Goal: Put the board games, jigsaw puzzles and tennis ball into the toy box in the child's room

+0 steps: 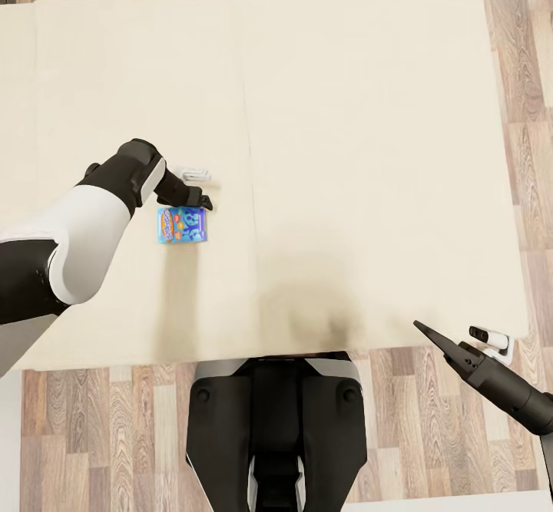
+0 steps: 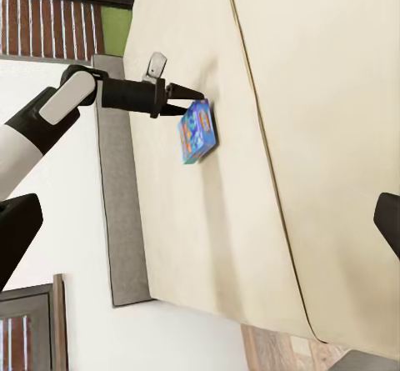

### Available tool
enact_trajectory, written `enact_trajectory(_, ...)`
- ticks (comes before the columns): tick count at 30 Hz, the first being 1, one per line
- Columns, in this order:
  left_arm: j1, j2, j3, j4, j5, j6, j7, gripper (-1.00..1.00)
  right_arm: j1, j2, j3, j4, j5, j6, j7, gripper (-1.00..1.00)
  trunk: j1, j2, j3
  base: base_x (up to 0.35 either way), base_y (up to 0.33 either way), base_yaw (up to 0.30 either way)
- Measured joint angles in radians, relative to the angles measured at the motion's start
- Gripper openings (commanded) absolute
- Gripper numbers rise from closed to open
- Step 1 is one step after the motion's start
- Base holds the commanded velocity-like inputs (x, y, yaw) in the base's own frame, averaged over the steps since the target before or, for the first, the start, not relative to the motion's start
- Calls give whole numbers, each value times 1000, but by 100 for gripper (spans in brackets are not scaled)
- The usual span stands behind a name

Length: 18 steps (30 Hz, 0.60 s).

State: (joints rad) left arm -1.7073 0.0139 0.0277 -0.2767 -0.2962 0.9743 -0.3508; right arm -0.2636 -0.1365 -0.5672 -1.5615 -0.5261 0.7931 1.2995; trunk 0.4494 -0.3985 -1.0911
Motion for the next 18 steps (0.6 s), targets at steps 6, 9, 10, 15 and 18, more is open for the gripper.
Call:
enact_trajectory(6, 27, -2, 9, -2, -1, 9, -20, 100, 0, 17, -3, 2, 4, 0, -4, 100, 0, -1, 0, 0, 0, 0)
enact_trajectory(9, 42, -4, 11, -30, -5, 16, -20, 100, 0, 7, -1, 2, 5, 0, -4, 100, 0, -1, 0, 0, 0, 0)
enact_trajectory(10, 47, -3, 11, -39, -5, 18, -22, 100, 0, 4, -1, 2, 5, 0, -4, 100, 0, -1, 0, 0, 0, 0)
enact_trajectory(15, 66, -2, 11, -73, -5, 22, -23, 100, 0, -1, 0, 2, 4, 0, -4, 100, 0, -1, 0, 0, 0, 0)
enact_trajectory(18, 67, -2, 11, -74, -4, 22, -24, 100, 0, -1, 0, 2, 4, 0, -4, 100, 0, -1, 0, 0, 0, 0)
